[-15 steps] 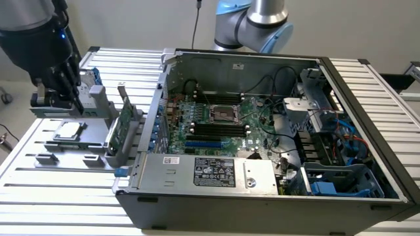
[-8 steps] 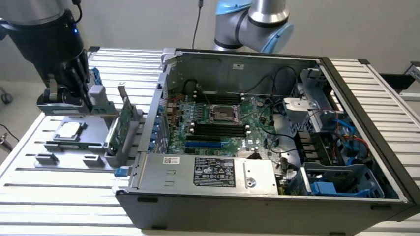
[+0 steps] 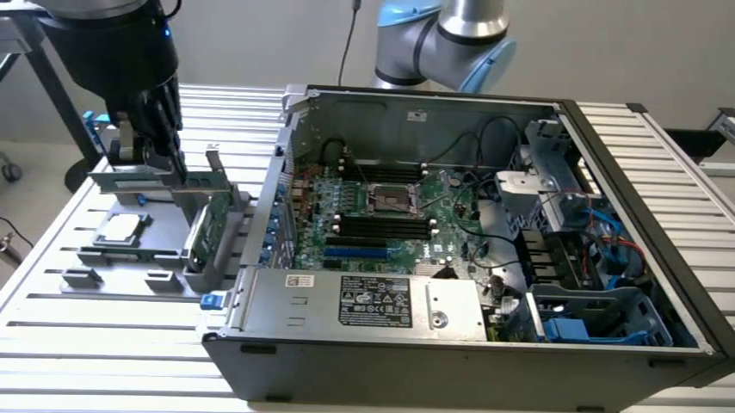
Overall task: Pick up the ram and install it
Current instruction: 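Pick up the ram and move it above insertion slot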
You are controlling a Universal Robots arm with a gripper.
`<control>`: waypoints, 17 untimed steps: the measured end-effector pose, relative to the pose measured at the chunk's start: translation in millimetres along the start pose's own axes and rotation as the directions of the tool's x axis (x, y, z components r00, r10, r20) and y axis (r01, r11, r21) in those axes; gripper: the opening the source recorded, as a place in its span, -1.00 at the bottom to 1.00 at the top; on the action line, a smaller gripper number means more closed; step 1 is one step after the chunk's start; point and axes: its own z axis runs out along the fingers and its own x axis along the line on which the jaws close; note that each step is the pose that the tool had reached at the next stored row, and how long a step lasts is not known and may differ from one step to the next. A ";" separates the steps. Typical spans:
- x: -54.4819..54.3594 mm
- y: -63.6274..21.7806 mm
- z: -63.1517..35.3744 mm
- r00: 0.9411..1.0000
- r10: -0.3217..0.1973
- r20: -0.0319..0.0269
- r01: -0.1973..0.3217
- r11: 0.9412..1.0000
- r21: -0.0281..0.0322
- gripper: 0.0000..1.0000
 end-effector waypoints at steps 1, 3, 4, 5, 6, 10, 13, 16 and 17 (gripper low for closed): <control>0.4 -4.1 -1.9 1.000 -0.001 0.001 0.001 1.000 0.000 -0.73; 1.4 -12.6 -5.6 1.000 -0.002 0.002 0.002 1.000 -0.001 -0.73; 1.9 -17.0 -7.3 1.000 -0.003 0.002 0.003 1.000 -0.002 -0.73; 2.4 -21.4 -8.8 1.000 -0.004 0.003 0.004 1.000 -0.002 -0.73; 2.9 -25.8 -10.3 1.000 -0.004 0.004 0.004 1.000 -0.003 -0.73; 5.1 -43.9 -14.6 1.000 -0.004 0.006 0.004 1.000 -0.004 -0.73; 6.9 -57.5 -16.0 1.000 -0.004 0.008 0.004 1.000 -0.004 -0.73; 8.7 -70.8 -16.8 1.000 -0.004 0.008 0.004 1.000 -0.004 -0.73; 9.3 -75.2 -17.0 1.000 -0.004 0.009 0.004 1.000 -0.005 -0.73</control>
